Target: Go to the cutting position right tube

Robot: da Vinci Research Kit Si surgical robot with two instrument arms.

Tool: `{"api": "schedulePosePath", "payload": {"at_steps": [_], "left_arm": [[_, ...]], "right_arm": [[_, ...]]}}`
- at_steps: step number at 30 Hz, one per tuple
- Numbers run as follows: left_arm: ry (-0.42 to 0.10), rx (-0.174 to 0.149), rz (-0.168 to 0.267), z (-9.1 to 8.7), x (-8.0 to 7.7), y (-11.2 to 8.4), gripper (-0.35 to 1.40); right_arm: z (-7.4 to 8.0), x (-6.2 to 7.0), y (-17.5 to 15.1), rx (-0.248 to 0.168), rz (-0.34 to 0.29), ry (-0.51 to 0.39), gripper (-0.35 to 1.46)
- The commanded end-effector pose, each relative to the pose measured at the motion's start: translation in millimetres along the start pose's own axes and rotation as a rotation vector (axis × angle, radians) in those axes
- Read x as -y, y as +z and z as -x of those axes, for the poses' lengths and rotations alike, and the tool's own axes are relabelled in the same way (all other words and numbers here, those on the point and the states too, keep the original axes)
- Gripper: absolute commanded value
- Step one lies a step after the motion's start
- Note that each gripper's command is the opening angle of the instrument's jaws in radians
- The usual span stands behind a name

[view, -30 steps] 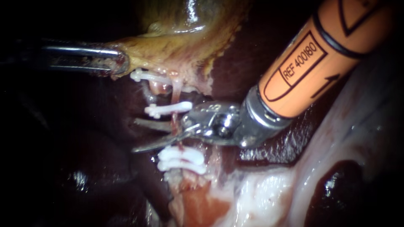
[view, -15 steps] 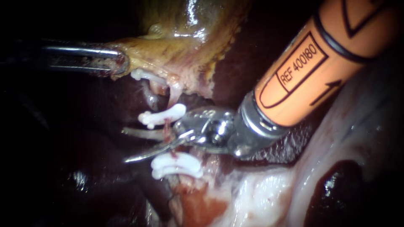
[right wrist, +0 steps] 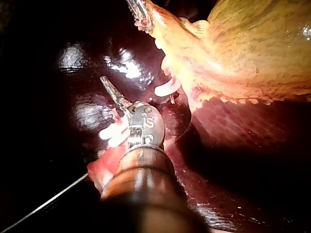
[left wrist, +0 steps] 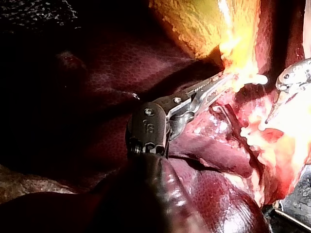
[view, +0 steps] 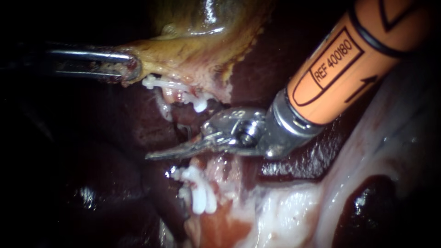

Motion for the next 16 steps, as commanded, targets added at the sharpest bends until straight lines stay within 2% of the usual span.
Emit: {"api": "schedulePosePath", "payload": {"at_steps": [1,3,16], "left_arm": [[0.000,0.000,0.000,0.0,0.0,0.0,-0.35],[0.000,0.000,0.000,0.0,0.0,0.0,-0.35],[0.000,0.000,0.000,0.0,0.1,0.0,-0.35]], "right_arm": [[-0.3,0.2,0.1,-0.005,0.007,-0.001,-0.35],[-0.3,0.2,0.2,-0.021,0.025,-0.002,-0.35],[-0.6,0.2,-0.4,-0.024,0.026,0.002,-0.35]]}}
